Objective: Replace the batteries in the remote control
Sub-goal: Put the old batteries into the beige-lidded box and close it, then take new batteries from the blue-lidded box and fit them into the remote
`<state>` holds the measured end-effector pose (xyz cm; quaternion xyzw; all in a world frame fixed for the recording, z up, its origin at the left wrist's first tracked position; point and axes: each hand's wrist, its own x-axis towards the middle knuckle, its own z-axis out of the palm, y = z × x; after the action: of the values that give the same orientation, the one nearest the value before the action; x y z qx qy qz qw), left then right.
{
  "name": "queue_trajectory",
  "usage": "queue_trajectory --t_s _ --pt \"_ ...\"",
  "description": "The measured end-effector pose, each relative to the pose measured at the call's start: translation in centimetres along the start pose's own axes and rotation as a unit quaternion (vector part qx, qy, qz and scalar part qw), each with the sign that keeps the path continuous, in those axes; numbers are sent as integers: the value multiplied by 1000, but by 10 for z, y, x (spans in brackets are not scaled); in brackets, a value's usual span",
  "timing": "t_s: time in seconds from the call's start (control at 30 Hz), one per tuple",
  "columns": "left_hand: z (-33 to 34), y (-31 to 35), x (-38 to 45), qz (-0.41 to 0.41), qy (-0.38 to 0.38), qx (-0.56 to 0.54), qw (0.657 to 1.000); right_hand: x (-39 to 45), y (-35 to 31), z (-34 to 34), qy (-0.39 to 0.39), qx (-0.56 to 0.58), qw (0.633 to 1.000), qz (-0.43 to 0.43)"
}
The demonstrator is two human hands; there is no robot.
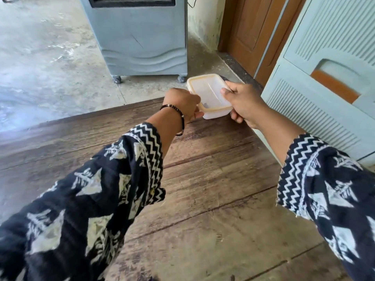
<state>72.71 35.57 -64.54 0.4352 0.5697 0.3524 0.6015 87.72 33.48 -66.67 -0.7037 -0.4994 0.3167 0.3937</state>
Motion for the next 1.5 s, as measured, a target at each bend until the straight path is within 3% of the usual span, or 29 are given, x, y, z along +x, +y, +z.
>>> queue_trajectory --t_s 0.17,0.3,0.5,0.77,1.0,1.2,1.37,1.5 --pt "3 1 -1 -14 30 14 999 -7 -3 0 31 10 999 32" --pt "-6 3 -14 -2 64 50 997 -23 -7 -6 92 -53 993 41" --pt "-36 3 -85 58 97 22 993 -94 -20 -1 181 -48 981 -53" --pt "-114 -32 -224 95 131 -18 987 -247 -67 56 25 66 994 -84" --pt "-214 -85 -320 112 226 -22 967 -340 -107 114 -110 78 988 -77" --pt "-287 -133 -346 82 338 94 933 -379 -135 174 -175 10 977 -122" --pt "-308 -150 -345 35 328 137 934 -390 -143 211 -191 -99 955 -204" --pt "-311 -156 -346 38 283 136 949 -393 -135 230 -208 -229 906 -290"
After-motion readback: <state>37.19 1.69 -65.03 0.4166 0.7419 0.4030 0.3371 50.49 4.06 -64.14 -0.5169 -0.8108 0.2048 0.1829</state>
